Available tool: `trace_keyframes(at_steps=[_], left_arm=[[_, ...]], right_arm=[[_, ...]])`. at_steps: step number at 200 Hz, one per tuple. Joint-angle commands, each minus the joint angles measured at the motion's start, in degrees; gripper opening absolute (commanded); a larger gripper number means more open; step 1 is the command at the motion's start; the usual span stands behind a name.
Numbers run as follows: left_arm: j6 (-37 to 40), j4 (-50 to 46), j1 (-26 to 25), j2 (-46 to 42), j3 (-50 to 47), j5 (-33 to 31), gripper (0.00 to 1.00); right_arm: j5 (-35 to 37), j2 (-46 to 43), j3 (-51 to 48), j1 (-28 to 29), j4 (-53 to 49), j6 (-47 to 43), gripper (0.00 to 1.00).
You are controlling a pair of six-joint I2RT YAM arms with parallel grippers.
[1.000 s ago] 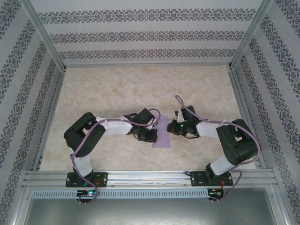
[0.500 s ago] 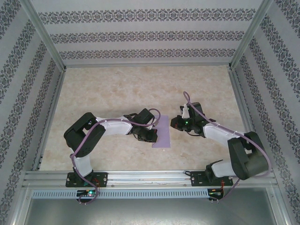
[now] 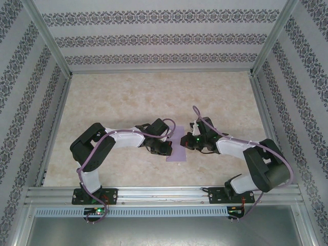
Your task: Fold a paper plane with a square sheet of paper (fold left side to right side)
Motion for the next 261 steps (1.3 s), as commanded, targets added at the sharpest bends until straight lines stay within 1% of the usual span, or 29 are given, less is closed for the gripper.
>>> trace_keyframes(at_steps=[1,14,35,53,77,114,145,175,197,236,261], left_arm=[[0.5,-5.9,-0.4,4.8,-0.5,-7.6,0.0],[0.9,-6.8,-0.4,4.6,0.1,-7.7,0.0],[0.5,-5.7,-0.5,4.6,-0.4,-8.0,0.0],[0.3,-5.0,-0.6,5.0,-0.1,-6.7,0.0],[-0.2,-3.8,-0.7,4.2,-1.0,-7.5,0.0],[-0.3,-2.4,-0.7,2.7,-0.5,-6.1,0.0],[-0.6,-1.9,-0.7,1.0,1.1,-5.0,0.05],[-0.6,-2.2,-0.7,-1.8,2.5,-5.8,0.06],[-1.2,-1.2,-0.7,-3.2,2.9,-4.1,0.05],[-4.1,5.6,-1.2,-3.9,1.2,0.9,0.02],[-5.6,9.2,-1.9,-2.4,1.4,3.5,0.01]], right_arm=[[-1.2,2.9,1.7,0.7,1.9,1.0,0.0],[-1.0,3.8,2.0,0.8,1.7,0.5,0.0],[0.2,4.1,1.7,0.8,1.5,0.7,0.0],[1.2,4.4,1.8,0.7,-0.4,0.2,0.0],[2.9,5.0,1.2,0.8,-2.5,0.1,0.0],[4.3,6.9,1.5,0.8,-6.2,-0.6,0.0],[6.4,7.7,2.1,0.8,-10.0,-2.1,0.0],[7.9,8.0,2.1,0.7,-11.1,-2.8,0.0],[8.1,8.1,1.9,0.8,-11.2,-2.8,0.0],[7.9,8.2,2.2,0.8,-11.4,-3.6,0.0],[7.9,8.3,1.5,0.7,-10.7,-3.4,0.0]])
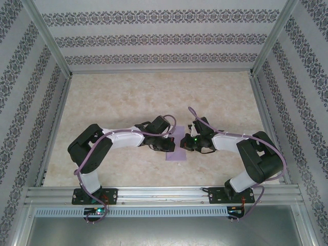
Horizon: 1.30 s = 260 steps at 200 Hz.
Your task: Fold a paper plane with a square sheet of paper (fold left side to right side)
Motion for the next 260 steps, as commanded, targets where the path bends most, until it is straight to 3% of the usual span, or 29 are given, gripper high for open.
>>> trace_keyframes(at_steps=[1,82,163,260], left_arm=[[-2.6,5.5,-1.3,-0.3,0.1,3.7,0.01],[-4.4,7.8,-3.1,3.8,1.2,4.9,0.0],[-3.6,5.1,-3.2,4.3,-0.4,-0.9,0.0],[-3.7,3.8,-3.1,3.8,-2.8,-3.0,0.0]], right_arm=[[5.7,2.7,-1.9,0.4,-5.2,-1.1,0.0],[5.4,3.4,-1.8,0.4,-4.6,-0.8,0.0],[6.0,4.0,-1.2,0.3,-6.2,-2.3,0.0],[7.6,4.1,-0.3,0.1,-8.9,-3.8,0.0]])
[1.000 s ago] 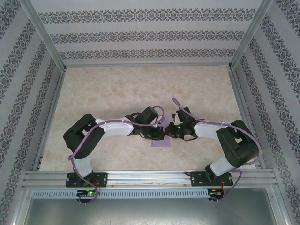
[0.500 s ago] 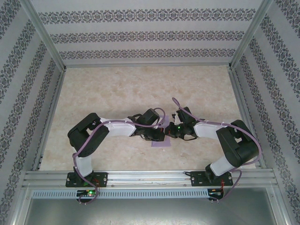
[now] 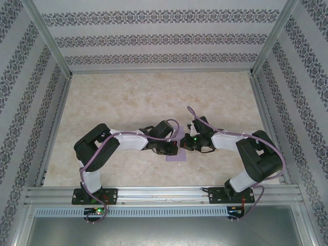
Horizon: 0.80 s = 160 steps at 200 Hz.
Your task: Fold a paper plane with a square sheet of paper (fold left side to right side)
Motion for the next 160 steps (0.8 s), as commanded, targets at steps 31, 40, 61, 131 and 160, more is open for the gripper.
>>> trace_keyframes(at_steps=[31,40,61,131,160], left_arm=[[0.2,-2.3,-0.6,-0.1,-2.2,-1.4,0.0],[0.3,-2.2,-0.6,-0.3,-2.6,-1.2,0.0],[0.8,-2.3,-0.7,-0.7,-3.8,-0.3,0.0],[4.6,-4.9,-0.7,-3.0,-7.0,0.5,0.01],[5.2,-5.7,-0.7,-4.0,-8.1,0.5,0.01]], right_arm=[[7.7,3.6,-1.4,-0.2,-7.5,-2.2,0.0],[7.7,3.7,-1.4,-0.3,-7.6,-2.4,0.0],[7.6,4.0,-1.1,-0.7,-8.3,-3.0,0.0],[7.3,3.8,-0.9,-2.1,-9.3,-4.1,0.0],[7.1,3.9,-1.0,-2.4,-9.4,-4.3,0.0]])
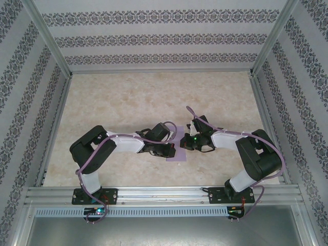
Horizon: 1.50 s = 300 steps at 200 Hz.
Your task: Fold a paper plane with a square sheet of paper (fold left side to right side)
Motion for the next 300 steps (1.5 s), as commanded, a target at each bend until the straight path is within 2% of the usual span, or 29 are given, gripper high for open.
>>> trace_keyframes(at_steps=[1,79,130,206,236,260,279,300], left_arm=[[2.4,-8.5,-0.7,-1.0,-2.9,0.2,0.01],[2.0,-9.5,-0.7,-4.8,-5.8,-2.8,0.01],[1.8,-8.3,-0.9,-5.1,-7.0,-1.2,0.01],[1.4,-10.0,-1.7,-7.5,-10.6,-2.7,0.01],[1.2,-11.0,-1.7,-9.8,-10.9,-4.3,0.01],[1.0,-10.9,-1.2,-13.1,-10.6,-6.0,0.07],[0.5,-9.1,0.2,-16.8,-10.8,-7.3,0.16],[-0.5,-5.4,2.7,-20.1,-11.9,-8.2,0.28]], right_arm=[[7.9,3.2,-2.1,-1.4,-7.5,-1.7,0.0],[7.7,3.0,-2.2,-1.5,-7.7,-2.0,0.0],[7.8,2.8,-2.7,-1.6,-7.6,-2.0,0.0],[7.5,2.5,-2.2,-1.7,-8.1,-2.5,0.0],[5.5,1.9,-2.1,-1.7,-6.8,-2.3,0.0],[1.5,-0.3,-1.9,-1.6,-3.4,-1.2,0.0],[-0.4,-4.0,-1.1,-1.6,-1.5,-0.3,0.12],[0.1,-9.0,0.0,-1.9,-1.7,-1.2,0.31]])
